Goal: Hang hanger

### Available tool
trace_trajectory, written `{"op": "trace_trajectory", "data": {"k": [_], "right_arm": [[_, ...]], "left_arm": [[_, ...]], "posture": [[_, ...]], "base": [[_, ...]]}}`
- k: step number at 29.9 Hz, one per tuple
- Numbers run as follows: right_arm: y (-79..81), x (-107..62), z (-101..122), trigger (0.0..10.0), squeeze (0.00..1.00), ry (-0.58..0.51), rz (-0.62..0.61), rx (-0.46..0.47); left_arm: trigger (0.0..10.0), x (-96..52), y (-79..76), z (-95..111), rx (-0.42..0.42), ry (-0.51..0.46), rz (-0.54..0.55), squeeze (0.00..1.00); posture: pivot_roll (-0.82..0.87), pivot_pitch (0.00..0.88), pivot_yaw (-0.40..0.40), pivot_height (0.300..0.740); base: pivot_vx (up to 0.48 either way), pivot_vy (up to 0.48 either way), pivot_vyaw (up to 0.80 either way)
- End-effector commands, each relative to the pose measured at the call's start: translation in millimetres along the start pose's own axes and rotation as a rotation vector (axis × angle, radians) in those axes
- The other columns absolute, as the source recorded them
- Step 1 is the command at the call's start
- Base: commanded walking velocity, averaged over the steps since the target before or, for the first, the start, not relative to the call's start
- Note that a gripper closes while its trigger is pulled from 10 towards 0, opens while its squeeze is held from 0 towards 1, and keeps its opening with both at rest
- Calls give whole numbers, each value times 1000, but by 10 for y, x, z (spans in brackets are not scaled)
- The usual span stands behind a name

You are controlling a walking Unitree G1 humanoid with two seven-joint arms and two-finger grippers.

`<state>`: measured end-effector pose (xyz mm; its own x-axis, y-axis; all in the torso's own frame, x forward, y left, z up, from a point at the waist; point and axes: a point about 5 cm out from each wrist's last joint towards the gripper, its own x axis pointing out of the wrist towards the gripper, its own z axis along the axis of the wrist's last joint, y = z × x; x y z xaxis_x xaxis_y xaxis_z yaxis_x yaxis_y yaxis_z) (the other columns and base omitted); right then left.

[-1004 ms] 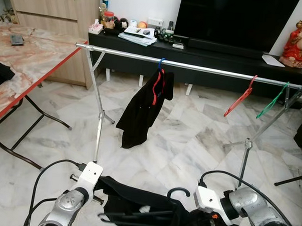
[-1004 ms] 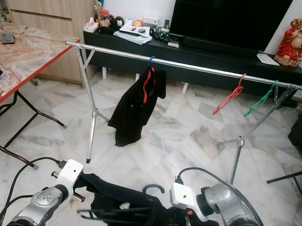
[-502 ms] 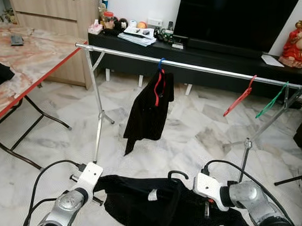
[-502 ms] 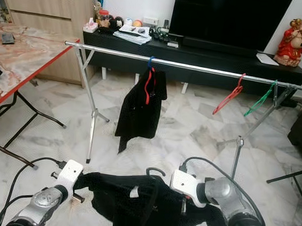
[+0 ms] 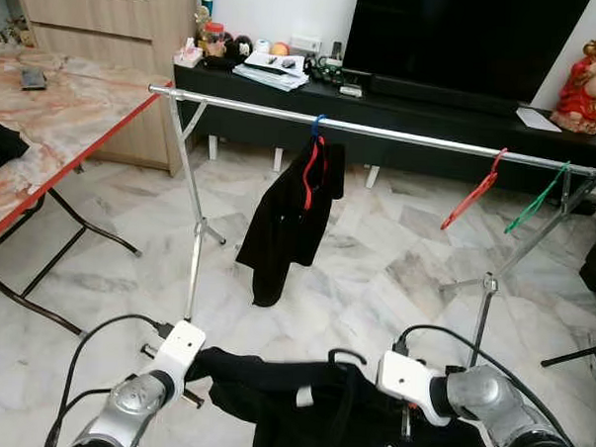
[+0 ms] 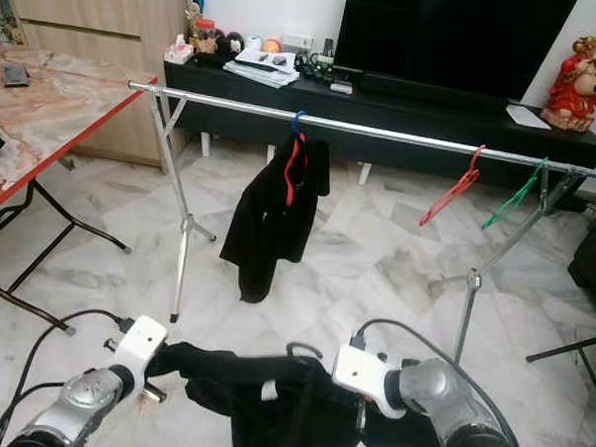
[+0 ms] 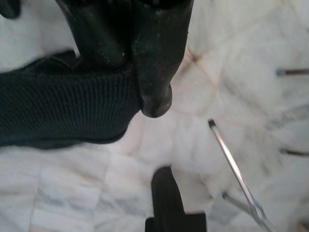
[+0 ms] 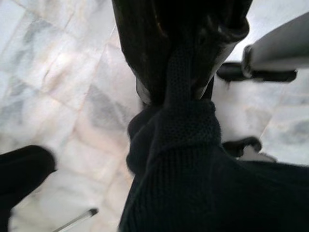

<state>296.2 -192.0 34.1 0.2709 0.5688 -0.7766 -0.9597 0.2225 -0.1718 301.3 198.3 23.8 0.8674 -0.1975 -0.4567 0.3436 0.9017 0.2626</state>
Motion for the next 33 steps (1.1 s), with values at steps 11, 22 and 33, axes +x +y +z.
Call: {"op": "trace_trajectory", "data": {"k": [11,22,33], "right_arm": [[-2,124,-88,0,0,117,-176,48],[45,325,-23,0,0,100,-358,184],[76,491,81,0,0,16,-572,511]], "left_arm": [[0,-31,83,236,75,-49,-66,0],[0,-85,-3,415,96,-85,-167,0],[0,-184,-49,686,87,-161,-239,0]], "posture": [[109,33,-89,740],[112,37,-85,740],[130,37,-75,740]], "base": [[0,0,0],[0,0,0],[0,0,0]]}}
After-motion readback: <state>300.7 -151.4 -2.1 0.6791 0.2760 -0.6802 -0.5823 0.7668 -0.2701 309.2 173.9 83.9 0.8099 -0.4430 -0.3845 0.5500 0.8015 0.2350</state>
